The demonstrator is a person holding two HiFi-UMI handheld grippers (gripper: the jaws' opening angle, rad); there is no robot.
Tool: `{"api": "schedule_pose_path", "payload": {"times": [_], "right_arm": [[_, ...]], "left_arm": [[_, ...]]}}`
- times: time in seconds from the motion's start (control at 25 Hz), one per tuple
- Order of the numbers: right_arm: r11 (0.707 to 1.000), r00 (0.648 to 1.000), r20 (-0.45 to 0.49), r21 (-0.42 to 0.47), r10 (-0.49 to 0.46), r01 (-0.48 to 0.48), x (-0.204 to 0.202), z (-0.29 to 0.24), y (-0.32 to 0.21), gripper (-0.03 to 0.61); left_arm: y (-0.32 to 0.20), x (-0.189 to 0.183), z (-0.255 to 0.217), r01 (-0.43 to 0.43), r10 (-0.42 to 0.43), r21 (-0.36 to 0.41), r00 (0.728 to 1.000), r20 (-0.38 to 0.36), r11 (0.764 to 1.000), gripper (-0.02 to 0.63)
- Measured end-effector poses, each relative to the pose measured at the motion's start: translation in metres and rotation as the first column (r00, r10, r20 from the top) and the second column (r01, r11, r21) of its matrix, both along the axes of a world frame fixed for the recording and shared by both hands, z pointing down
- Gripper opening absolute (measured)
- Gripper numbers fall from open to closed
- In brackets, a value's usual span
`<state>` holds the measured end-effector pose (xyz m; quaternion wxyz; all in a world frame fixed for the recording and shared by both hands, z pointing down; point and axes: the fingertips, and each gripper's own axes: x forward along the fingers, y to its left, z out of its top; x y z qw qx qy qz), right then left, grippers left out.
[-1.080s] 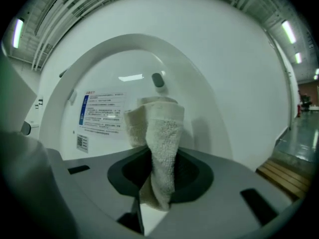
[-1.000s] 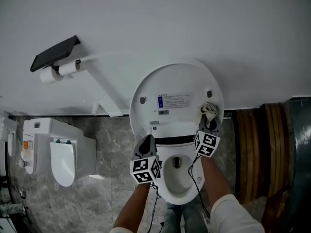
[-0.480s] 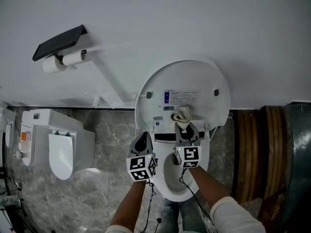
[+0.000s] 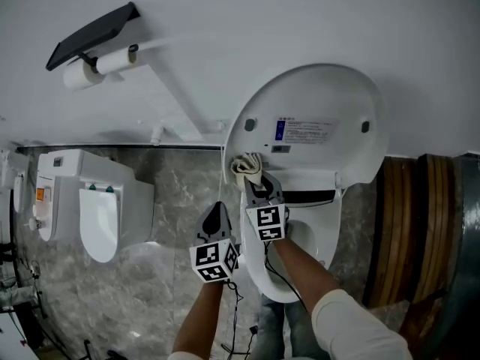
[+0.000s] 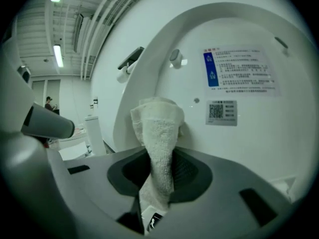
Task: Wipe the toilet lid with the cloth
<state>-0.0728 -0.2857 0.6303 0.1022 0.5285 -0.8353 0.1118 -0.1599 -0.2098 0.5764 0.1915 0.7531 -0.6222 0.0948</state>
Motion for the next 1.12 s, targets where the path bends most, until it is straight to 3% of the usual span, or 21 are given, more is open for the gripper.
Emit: {"api": "schedule_pose_path", "payload": {"times": [0.16,0.32,0.68,0.8,1.0,1.12], "right_arm": [[0.993,0.993,0.030,-0.047,0.111,-0.110,0.020,0.013,-0.009,0.084],[0.986,0.987,0.005,-0.034,0.162,-0.162,0.056,0.016,-0.012,0.084],[0.934,0.933,-0.055,-0.018,0.357,-0.358,0.189,0.025,0.005,0.084],[0.904,0.902,-0.076,-0.015,0.426,-0.428,0.234,0.031,0.013,0.084],[0.808,0.810,-0.053,-0.058,0.584,-0.586,0.299,0.045,0.027,0.084],[0.793,0.797,-0.059,-0.073,0.601,-0.604,0.310,0.048,0.029,0.084]], "left_arm": [[0.003,-0.002,0.008,0.009,-0.009,-0.014,1.000,-0.005,1.000,0.014],[0.000,0.007,0.008,-0.008,0.008,-0.008,1.000,-0.007,1.000,0.014],[-0.006,0.051,0.007,-0.085,0.085,-0.005,0.996,-0.022,0.996,0.014],[-0.006,0.066,0.010,-0.110,0.110,-0.007,0.994,-0.021,0.994,0.014],[-0.006,0.083,0.015,-0.138,0.137,-0.016,0.990,-0.017,0.990,0.014],[-0.008,0.090,0.013,-0.150,0.150,-0.015,0.989,-0.012,0.989,0.014]]}}
